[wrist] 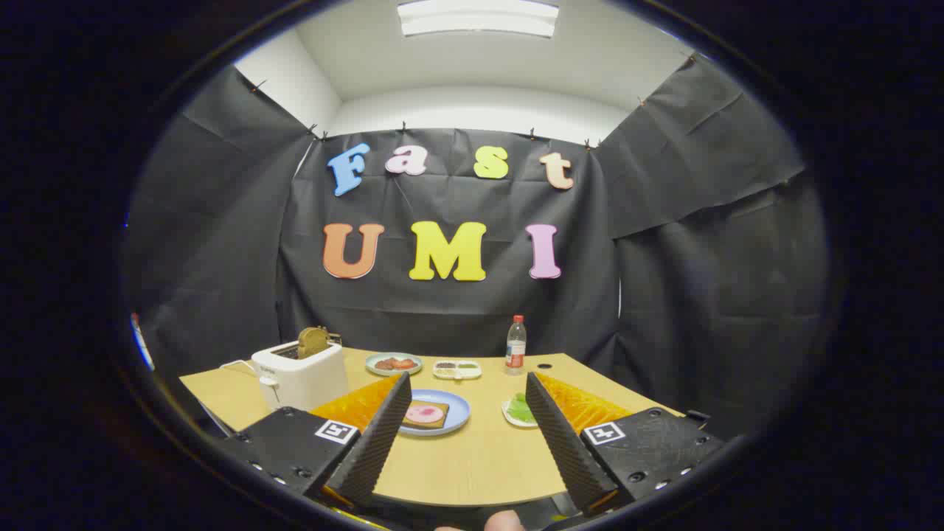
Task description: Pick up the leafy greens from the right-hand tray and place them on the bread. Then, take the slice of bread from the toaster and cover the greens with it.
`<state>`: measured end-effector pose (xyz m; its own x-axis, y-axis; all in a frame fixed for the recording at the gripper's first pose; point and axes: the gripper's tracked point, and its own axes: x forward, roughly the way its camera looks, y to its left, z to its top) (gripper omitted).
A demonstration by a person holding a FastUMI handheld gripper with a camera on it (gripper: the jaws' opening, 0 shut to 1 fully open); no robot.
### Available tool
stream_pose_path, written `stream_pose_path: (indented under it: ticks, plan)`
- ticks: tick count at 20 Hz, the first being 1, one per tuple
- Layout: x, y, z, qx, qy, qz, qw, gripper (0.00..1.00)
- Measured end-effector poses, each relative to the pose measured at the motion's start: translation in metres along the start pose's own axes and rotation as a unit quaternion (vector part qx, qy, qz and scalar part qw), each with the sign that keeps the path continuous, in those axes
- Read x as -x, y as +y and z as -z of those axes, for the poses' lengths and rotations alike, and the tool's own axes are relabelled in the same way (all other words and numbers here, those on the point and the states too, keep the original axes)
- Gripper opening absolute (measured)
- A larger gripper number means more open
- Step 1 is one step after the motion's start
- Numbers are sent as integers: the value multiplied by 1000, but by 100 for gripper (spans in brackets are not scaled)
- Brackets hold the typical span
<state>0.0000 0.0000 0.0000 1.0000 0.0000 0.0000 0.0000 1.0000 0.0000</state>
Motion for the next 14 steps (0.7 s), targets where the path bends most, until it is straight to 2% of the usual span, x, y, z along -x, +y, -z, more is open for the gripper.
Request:
stream_pose_path:
  ticks: [5,11,14]
  plan:
    - [6,8,42,-4,10,-10,1000,95]
    - [22,16,49,29,-33,-22,999,95]
    - [23,12,53,18,-33,-21,999,95]
